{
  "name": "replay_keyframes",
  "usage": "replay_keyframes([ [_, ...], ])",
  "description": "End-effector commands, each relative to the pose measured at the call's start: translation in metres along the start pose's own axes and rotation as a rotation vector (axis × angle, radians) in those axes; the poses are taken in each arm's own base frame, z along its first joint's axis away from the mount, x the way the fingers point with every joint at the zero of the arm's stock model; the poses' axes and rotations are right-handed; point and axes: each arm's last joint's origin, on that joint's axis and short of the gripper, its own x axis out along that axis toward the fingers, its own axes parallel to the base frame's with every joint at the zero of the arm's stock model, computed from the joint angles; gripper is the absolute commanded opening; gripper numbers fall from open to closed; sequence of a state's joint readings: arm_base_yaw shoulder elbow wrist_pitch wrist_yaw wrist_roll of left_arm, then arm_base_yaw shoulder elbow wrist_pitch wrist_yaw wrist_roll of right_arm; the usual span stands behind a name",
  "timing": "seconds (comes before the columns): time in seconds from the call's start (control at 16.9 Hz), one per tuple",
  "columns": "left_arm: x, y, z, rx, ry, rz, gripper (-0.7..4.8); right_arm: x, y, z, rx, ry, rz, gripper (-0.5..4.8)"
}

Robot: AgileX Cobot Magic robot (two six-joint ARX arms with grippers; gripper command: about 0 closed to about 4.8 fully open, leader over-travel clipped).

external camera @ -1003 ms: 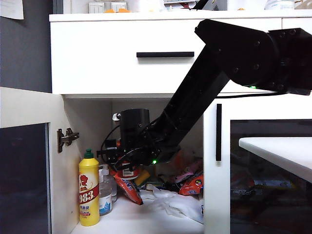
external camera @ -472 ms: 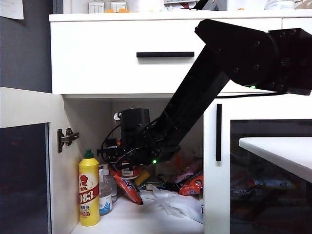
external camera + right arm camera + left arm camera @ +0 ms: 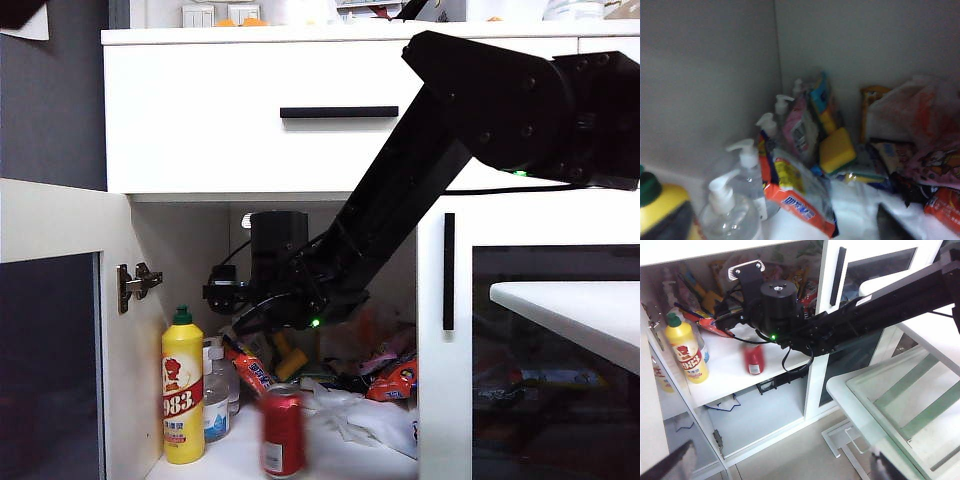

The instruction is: Open the left door of the white cabinet, pick up a can of beverage from the table on the right, place it inside the cabinet, and finally close the cabinet door.

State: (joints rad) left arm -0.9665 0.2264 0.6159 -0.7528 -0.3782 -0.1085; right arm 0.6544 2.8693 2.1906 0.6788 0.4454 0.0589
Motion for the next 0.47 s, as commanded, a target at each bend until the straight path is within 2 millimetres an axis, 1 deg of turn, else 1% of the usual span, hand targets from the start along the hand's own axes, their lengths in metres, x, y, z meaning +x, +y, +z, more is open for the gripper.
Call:
replay_keyframes([
  [0.06,0.0,0.0,0.001,-0.007,-0.008,0.002,4.79,-0.001,0.004,0.005,0.008,-0.015,0.009,4.76],
  [0.18,0.0,0.0,0.001,-0.007,-0.008,0.003,4.79,-0.004,0.01,0.006,0.01,-0.016,0.019,4.76],
  [0.3,0.0,0.0,0.001,-0.007,-0.008,0.003,4.79,-0.01,0.023,0.011,0.06,-0.016,0.048,4.76],
  [0.47,0.0,0.0,0.001,-0.008,-0.01,0.002,4.79,-0.019,0.043,0.027,0.047,0.01,0.077,4.71],
])
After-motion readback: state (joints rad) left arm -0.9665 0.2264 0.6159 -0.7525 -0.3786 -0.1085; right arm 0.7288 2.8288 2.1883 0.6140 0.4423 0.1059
